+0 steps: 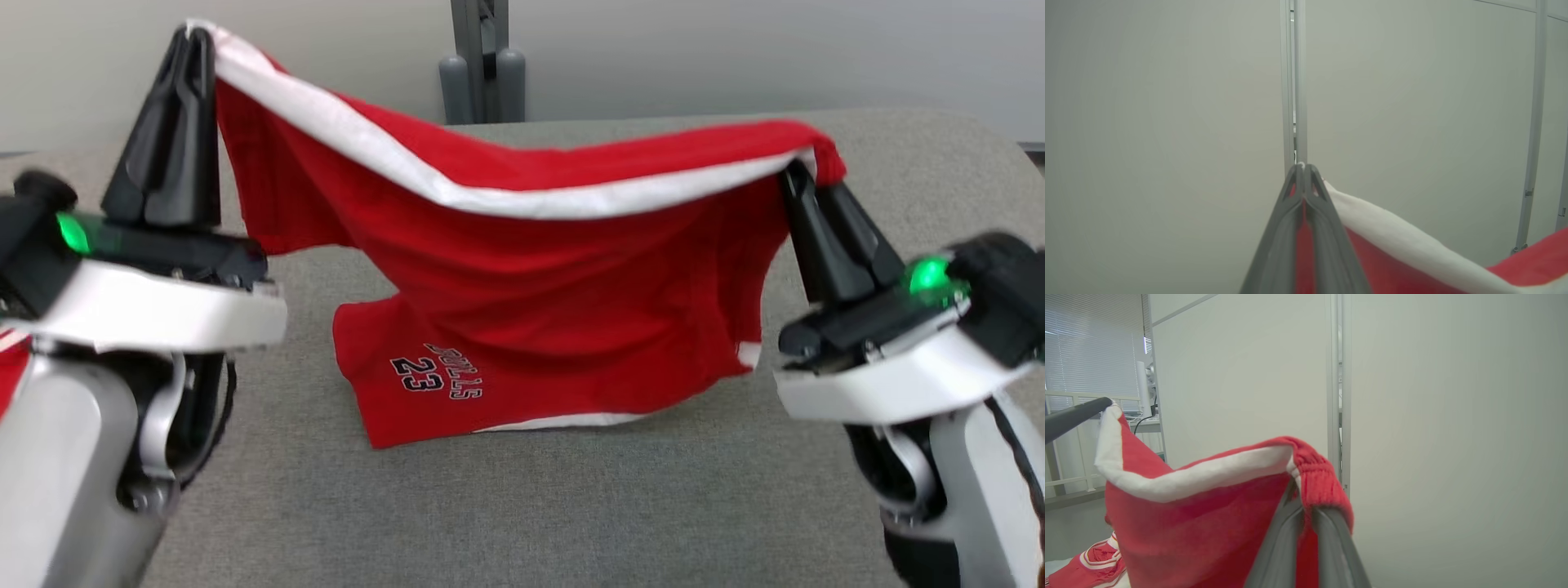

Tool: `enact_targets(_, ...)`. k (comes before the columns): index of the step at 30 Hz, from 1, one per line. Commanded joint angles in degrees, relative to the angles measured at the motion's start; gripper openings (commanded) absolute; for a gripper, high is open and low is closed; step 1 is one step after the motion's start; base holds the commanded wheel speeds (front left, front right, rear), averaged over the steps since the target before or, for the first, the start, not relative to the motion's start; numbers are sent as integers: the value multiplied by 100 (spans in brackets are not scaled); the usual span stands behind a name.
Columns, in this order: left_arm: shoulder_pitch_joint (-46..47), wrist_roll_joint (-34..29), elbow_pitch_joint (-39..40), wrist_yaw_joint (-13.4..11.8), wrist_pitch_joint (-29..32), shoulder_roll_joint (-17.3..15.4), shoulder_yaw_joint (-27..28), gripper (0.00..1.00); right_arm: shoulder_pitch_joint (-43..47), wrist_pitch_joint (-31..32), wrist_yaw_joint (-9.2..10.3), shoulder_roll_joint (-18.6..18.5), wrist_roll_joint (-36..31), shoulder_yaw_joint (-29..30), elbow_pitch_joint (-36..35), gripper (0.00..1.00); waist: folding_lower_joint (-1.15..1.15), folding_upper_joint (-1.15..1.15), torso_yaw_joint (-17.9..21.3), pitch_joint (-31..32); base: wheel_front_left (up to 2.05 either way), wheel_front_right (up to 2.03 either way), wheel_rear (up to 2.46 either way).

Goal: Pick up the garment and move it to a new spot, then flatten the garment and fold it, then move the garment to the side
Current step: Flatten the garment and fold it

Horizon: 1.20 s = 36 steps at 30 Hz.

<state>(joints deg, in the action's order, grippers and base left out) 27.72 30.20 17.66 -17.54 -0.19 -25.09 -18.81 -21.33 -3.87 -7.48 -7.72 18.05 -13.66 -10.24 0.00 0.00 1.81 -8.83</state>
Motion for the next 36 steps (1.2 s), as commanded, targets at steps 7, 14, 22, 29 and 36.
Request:
enact_targets(7, 1567, 176, -1549, 793, 131, -24, -126, 0, -1764, -293, -3, -67, 169, -396, 1441, 0, 0, 0, 246, -431, 0, 0, 0)
enact_targets(14, 3582, 98, -3907, 1560, 169, 405, -484, 0, -3825, -594, -3, 8, 427, -621, 3662, 0, 0, 0, 220, -781, 0, 0, 0)
enact_targets(22, 5330, 153, -6061, 1916, -398, 932, -386, 0, -5743, -1046, -3, 121, 488, -589, 5564, 0, 0, 0, 100, -1087, 0, 0, 0)
enact_targets(29, 5981, 132, -7381, 2263, -1065, 1325, -519, 0, -6355, -1148, -2, 247, 513, -462, 6559, 0, 0, 0, -18, -1493, 0, 0, 0)
enact_targets(36, 5330, 399, -8072, 2406, -1425, 1785, -485, 0, -5588, -1141, -4, 161, 644, -641, 6564, 0, 0, 0, -210, -1894, 0, 0, 0)
